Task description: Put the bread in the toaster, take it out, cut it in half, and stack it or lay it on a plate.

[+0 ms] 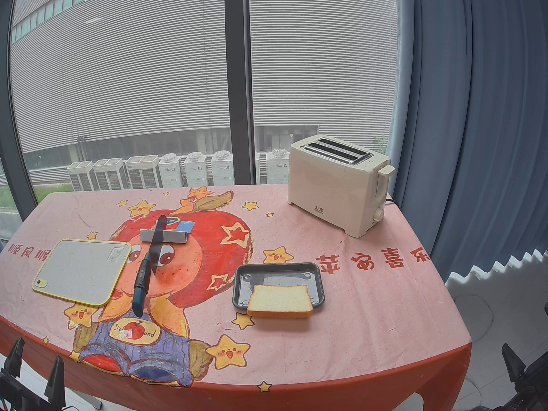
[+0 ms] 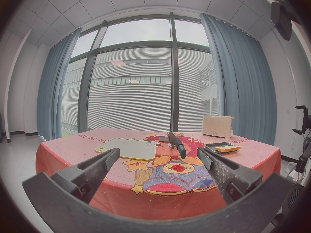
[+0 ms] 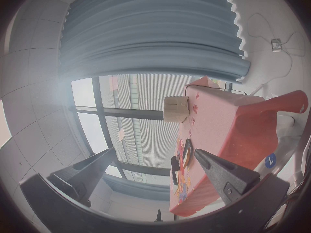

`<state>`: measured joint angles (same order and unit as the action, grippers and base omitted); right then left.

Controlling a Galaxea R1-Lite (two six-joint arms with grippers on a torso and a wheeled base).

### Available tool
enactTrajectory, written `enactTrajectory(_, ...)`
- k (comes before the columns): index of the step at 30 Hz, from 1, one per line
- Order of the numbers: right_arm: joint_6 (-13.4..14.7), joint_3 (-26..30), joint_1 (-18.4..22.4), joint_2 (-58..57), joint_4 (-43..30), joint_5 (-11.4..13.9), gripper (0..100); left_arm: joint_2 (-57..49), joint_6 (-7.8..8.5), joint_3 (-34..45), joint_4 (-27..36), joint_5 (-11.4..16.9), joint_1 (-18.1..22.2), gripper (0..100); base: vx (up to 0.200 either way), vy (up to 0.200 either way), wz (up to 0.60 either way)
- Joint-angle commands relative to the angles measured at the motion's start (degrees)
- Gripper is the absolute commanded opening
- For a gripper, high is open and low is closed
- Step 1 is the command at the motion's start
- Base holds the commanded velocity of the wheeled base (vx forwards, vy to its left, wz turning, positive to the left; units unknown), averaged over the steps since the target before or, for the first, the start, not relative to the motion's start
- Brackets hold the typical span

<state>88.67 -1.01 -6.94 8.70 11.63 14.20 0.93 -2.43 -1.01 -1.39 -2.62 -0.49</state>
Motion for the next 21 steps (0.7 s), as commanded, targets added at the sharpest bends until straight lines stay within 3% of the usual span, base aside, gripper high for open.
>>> enactTrajectory(1,0.0,0.4,-4.0,4.8,0.2,0.1,100,-0.6,-0.04,0.8,0.0,0.0,0.0,100,0.0,0.0,0.0)
enactTrajectory(13,-0.4,0.4,-15.3,16.5,5.9,0.1,100,-0.6,-0.04,0.8,0.0,0.0,0.0,100,0.0,0.0,0.0)
enactTrajectory(17,-0.3,0.7,-23.9,20.3,7.3,0.1,100,-0.6,-0.04,0.8,0.0,0.0,0.0,100,0.0,0.0,0.0)
enactTrajectory(21,-0.2,0.7,-30.0,22.7,7.6,0.1,100,-0.6,-0.04,0.8,0.0,0.0,0.0,100,0.0,0.0,0.0)
